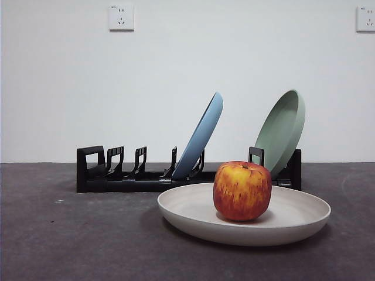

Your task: Take the yellow plate from the plate rack,put the plate on the table,take the apple from the table,put the apple in the plate

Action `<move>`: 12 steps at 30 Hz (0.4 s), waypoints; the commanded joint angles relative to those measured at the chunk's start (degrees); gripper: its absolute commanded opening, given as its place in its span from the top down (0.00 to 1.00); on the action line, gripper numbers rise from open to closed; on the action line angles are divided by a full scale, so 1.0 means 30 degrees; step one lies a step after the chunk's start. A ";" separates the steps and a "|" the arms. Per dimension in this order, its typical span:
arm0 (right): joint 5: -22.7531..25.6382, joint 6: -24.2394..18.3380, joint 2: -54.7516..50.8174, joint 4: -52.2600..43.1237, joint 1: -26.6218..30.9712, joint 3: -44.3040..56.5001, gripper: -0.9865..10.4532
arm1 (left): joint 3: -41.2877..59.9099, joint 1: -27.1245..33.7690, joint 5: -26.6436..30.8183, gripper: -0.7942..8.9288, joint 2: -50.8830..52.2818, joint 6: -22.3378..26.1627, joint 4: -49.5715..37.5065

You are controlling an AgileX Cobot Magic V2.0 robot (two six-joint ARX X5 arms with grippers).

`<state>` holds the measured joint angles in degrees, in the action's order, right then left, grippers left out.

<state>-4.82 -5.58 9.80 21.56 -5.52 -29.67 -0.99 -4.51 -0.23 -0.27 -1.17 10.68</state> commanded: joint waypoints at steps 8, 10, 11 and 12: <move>-0.0408 0.1166 -0.2484 -0.6069 0.0066 0.6972 0.91 | 0.0262 0.0044 0.0029 0.92 0.0051 -0.0189 -0.0036; -0.0408 0.1596 -0.2820 -0.6164 0.0066 0.7861 0.91 | 0.0262 0.0044 0.0029 0.92 0.0051 -0.0189 -0.0036; -0.0408 0.1800 -0.3002 -0.6164 0.0066 0.8255 0.91 | 0.0262 0.0044 0.0029 0.92 0.0051 -0.0189 -0.0036; -0.0401 0.1953 -0.3191 -0.6156 0.0066 0.8619 0.91 | 0.0262 0.0044 0.0029 0.92 0.0051 -0.0189 -0.0036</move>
<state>-6.02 -1.72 0.80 3.88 -5.32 -4.71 -0.99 -4.51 -0.21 -0.27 -1.17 10.68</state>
